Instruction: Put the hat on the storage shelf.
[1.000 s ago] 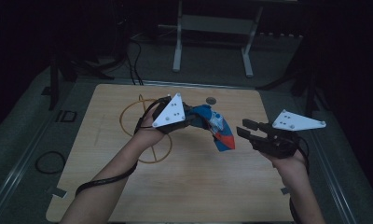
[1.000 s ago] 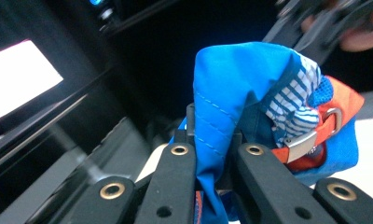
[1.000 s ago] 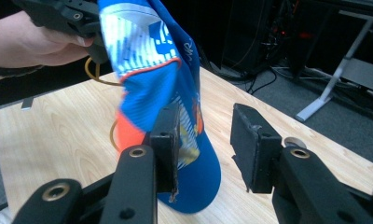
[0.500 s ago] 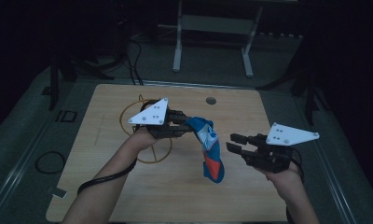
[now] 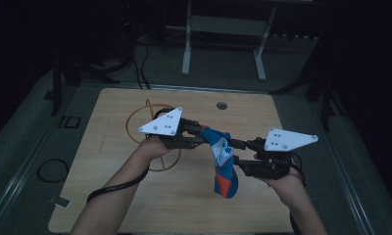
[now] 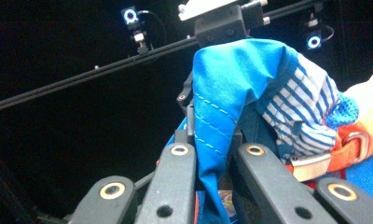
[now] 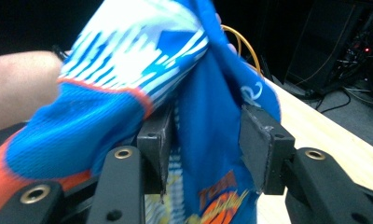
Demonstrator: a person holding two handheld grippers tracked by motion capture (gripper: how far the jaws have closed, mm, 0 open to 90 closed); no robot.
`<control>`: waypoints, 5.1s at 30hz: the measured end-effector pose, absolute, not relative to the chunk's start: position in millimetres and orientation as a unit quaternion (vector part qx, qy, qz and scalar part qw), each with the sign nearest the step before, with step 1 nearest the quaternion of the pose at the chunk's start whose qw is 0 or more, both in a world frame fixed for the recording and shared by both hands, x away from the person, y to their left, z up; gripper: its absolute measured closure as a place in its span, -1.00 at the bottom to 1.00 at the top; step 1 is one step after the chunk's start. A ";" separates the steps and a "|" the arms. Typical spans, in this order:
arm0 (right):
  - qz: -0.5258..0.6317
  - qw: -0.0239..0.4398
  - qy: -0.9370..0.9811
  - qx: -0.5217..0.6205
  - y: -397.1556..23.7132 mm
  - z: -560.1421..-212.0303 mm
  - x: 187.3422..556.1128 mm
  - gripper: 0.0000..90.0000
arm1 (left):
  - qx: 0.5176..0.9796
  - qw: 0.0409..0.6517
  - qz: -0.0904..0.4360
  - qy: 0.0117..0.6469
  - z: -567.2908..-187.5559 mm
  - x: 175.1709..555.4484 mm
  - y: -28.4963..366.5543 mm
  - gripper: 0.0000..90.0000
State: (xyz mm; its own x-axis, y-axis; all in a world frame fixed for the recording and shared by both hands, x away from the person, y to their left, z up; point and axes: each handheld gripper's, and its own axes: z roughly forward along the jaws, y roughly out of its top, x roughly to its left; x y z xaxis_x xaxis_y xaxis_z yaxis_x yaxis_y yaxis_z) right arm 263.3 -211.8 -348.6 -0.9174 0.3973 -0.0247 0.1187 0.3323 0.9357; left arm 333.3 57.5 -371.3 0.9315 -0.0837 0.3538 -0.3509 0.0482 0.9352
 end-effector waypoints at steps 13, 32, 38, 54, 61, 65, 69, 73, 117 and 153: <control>0.553 0.153 0.802 0.166 -209.6 -346.5 263.2 1.00 | 0.692 0.700 0.104 -0.143 -377.1 335.9 58.2 0.97; 0.557 0.159 0.792 0.192 -222.1 -341.0 269.6 1.00 | 0.736 0.660 0.143 -0.059 -374.1 331.7 81.3 0.03; 0.561 0.171 0.786 0.196 -229.8 -331.1 268.4 1.00 | 0.754 0.630 0.185 -0.038 -360.4 319.9 91.2 -0.21; 0.573 0.200 0.769 0.201 -230.7 -299.5 278.1 1.00 | 0.782 0.578 0.207 0.104 -341.3 296.0 140.9 -0.82; 0.575 0.201 0.768 0.198 -216.6 -287.6 287.1 1.00 | 0.774 0.564 0.241 0.158 -353.6 287.4 184.1 -0.89; 0.576 0.200 0.769 0.192 -204.6 -279.8 292.4 1.00 | 0.765 0.559 0.260 0.188 -366.5 280.8 210.2 -0.90; 0.580 0.193 0.770 0.186 -190.1 -272.9 299.7 1.00 | 0.755 0.557 0.271 0.215 -385.4 274.2 234.2 -0.91; 0.579 0.186 0.773 0.180 -171.9 -268.6 307.3 1.00 | 0.754 0.544 0.281 0.236 -405.0 268.5 251.9 -0.91; 0.497 0.118 0.845 0.159 12.7 -304.7 366.7 1.00 | 0.733 0.479 0.251 0.413 -561.3 247.0 303.7 -0.91; 0.503 0.084 0.841 0.182 -30.0 -370.3 352.7 1.00 | 0.737 0.471 0.242 0.419 -569.1 249.1 304.7 -0.91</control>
State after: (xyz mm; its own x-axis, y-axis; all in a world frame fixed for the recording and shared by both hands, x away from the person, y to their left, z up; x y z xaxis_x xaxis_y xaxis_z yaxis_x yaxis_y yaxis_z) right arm 352.7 -30.0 -370.3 -0.9195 0.3908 0.0425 0.2220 0.4272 0.8764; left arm 249.1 304.7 -569.1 0.5314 0.8463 -0.0384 0.3908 -0.2047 0.8974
